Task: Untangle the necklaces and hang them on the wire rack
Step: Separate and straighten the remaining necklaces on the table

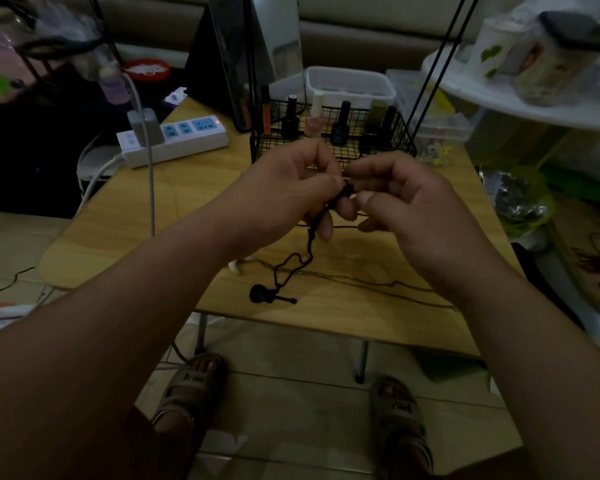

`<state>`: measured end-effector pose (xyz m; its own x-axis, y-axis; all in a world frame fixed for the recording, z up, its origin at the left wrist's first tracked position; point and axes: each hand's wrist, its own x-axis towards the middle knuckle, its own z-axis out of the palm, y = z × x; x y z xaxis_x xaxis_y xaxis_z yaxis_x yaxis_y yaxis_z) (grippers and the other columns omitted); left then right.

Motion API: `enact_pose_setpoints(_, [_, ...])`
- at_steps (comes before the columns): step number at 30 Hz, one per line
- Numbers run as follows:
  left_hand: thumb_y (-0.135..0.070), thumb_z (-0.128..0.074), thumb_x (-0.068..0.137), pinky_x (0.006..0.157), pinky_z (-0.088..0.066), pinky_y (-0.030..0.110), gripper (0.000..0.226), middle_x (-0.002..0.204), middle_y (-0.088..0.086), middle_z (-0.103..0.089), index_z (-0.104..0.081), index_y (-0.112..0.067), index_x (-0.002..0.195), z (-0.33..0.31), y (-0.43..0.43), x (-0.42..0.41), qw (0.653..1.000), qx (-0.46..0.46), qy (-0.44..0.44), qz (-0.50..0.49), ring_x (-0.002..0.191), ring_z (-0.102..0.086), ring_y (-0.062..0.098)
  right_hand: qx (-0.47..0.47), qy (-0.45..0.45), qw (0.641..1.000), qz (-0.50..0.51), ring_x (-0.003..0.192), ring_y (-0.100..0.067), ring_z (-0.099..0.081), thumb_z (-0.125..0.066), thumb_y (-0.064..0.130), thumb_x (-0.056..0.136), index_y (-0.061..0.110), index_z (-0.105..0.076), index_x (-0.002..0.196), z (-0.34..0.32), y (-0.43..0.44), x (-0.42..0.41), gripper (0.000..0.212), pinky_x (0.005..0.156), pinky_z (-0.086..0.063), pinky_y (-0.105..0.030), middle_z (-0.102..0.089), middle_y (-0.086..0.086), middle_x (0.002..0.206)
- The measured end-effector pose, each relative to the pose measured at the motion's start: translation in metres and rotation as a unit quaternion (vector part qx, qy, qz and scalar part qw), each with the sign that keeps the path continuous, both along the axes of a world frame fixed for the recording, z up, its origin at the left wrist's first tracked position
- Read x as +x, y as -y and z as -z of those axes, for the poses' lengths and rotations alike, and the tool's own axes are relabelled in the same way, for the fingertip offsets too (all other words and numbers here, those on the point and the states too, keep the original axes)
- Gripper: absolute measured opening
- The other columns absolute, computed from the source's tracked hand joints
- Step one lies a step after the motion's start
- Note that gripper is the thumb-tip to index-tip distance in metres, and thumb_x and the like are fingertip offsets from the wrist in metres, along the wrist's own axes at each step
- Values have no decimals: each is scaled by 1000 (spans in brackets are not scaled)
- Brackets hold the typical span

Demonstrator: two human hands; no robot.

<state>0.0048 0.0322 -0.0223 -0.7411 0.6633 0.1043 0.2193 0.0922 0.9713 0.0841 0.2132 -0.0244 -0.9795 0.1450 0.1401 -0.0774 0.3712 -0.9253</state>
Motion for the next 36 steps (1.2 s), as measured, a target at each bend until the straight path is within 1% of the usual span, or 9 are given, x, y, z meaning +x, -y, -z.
enact_pose_setpoints(4, [-9,-50,108,58,-54,33,6,79,17,-74,-53,-4,106,-2,1,1,1000,-10,-13,17,58,-65,28,1,15,999,-34,92,-7,-73,-63,16,102,16,-67,117,1,3,-1,16,79,-57,-20,-78,-2,98])
enact_pose_setpoints(8, [-13,-51,108,56,-51,33,8,75,13,-72,-53,-5,110,1,1,0,999,-34,-38,6,55,-61,27,4,12,1000,-18,80,-8,-72,-66,16,100,12,-67,105,7,3,-3,6,75,-57,-26,-77,-8,91])
enact_pose_setpoints(12, [-16,-61,102,58,-49,27,18,80,3,-71,-57,-20,119,6,2,-3,992,-76,-99,-21,61,-58,12,6,8,1000,20,87,-11,-74,-68,21,99,15,-68,104,6,1,-4,7,80,-60,-28,-77,-5,92])
enact_pose_setpoints(14, [-18,-67,100,57,-45,23,17,77,3,-66,-61,-22,116,8,1,-4,986,-92,-138,-29,63,-55,9,-1,8,1000,25,88,-13,-75,-67,20,100,15,-68,105,6,-1,-4,8,81,-61,-30,-76,-6,92])
enact_pose_setpoints(19, [-25,-66,102,56,-37,31,4,68,12,-54,-69,-22,100,8,2,-5,980,-102,-161,-55,60,-45,18,-22,7,999,37,90,-15,-74,-63,17,102,21,-72,105,3,-8,-4,11,82,-61,-29,-76,0,89])
enact_pose_setpoints(23, [-26,-61,103,59,-43,24,12,67,-9,-59,-72,-25,98,7,4,-6,986,-92,-128,-57,59,-50,3,-62,27,997,39,93,-19,-74,-61,17,103,19,-73,105,3,-11,-5,13,82,-60,-31,-75,3,84])
enact_pose_setpoints(28, [-29,-69,99,58,-49,22,5,79,-4,-71,-69,-26,104,9,1,-2,988,-99,-118,-31,64,-59,1,-92,39,995,17,92,-18,-74,-56,17,106,11,-70,109,6,-6,-7,16,77,-58,-28,-76,-4,94])
enact_pose_setpoints(32, [-28,-74,96,73,-58,33,6,85,-5,-72,-70,-27,99,12,0,-4,983,-114,-137,-39,78,-68,7,-77,38,996,11,87,-15,-73,-55,18,106,13,-69,106,7,-3,-8,14,77,-58,-29,-76,2,89])
enact_pose_setpoints(36, [-31,-69,99,76,-58,37,3,86,-7,-72,-70,-28,98,11,0,-5,981,-126,-144,-41,81,-67,9,-58,38,997,18,89,-14,-74,-59,18,104,14,-69,105,8,-4,-9,11,82,-60,-35,-76,0,93])
